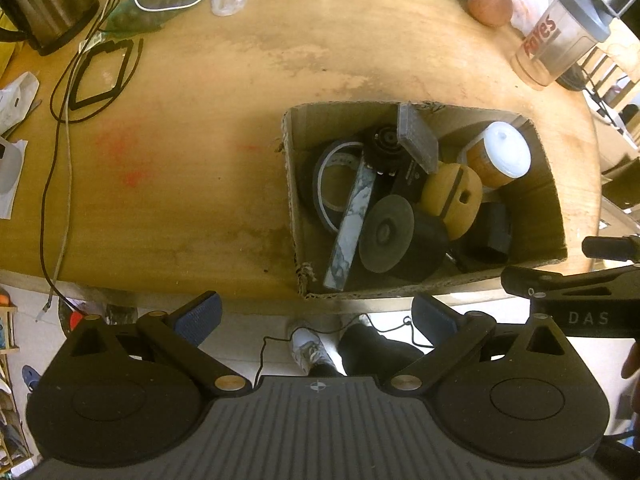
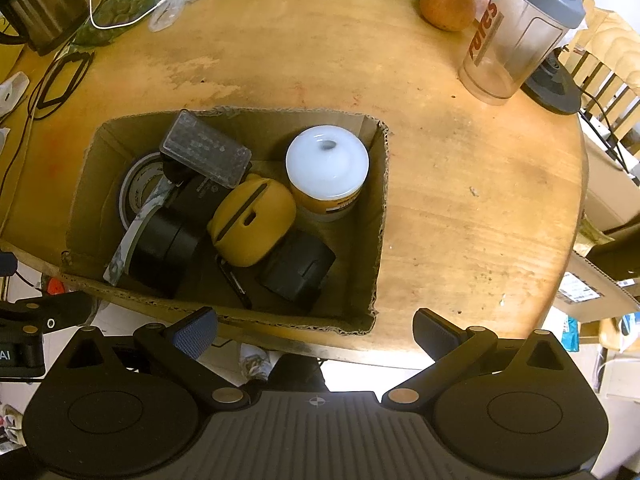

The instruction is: Organize rigid objects

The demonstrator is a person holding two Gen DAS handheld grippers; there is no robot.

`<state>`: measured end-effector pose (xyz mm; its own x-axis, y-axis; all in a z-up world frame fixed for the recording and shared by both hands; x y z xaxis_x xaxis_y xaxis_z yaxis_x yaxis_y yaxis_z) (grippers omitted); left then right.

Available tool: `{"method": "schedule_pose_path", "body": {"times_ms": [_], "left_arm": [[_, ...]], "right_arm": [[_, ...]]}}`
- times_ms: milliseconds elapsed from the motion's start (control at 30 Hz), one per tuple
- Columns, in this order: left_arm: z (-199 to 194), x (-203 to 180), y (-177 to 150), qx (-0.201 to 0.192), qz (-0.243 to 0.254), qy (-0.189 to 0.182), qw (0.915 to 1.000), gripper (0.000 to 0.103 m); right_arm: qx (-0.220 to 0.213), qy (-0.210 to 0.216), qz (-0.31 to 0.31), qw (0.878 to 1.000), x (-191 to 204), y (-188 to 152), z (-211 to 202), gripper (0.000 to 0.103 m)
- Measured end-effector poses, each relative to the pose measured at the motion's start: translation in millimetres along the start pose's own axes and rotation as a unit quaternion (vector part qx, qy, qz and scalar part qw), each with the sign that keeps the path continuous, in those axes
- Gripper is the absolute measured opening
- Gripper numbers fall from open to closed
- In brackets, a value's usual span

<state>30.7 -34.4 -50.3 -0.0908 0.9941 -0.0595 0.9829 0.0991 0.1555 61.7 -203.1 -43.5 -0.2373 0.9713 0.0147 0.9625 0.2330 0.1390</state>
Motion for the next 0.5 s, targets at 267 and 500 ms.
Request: {"method": "schedule_pose_path", "body": {"times_ms": [267,500], "left_arm": [[0.4,1.8,1.3,-0.002,-0.002,0.0,1.0,0.103],[0.1,2.5,2.6,-0.002,0.004,0.007,1.0,0.103]], "right_arm": [[-0.002,-0.003,0.0,1.0,-0.7,0.7,-0.2,0.103],[-0.003,-0.003,0.003,1.0,-0.5,2.3,-0.2,0.103]]}}
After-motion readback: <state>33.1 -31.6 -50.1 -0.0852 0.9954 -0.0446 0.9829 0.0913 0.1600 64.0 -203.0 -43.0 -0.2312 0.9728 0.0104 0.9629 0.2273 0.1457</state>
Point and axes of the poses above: each gripper's, at about its wrist camera, not at the fingertips, and z roughly the way its jaws point, x to its left, y to its top, the point moved 3 cm from there along z, roughly the way its jaws point, and after that the axes turned 2 degrees about x, right-handed, at the moved point
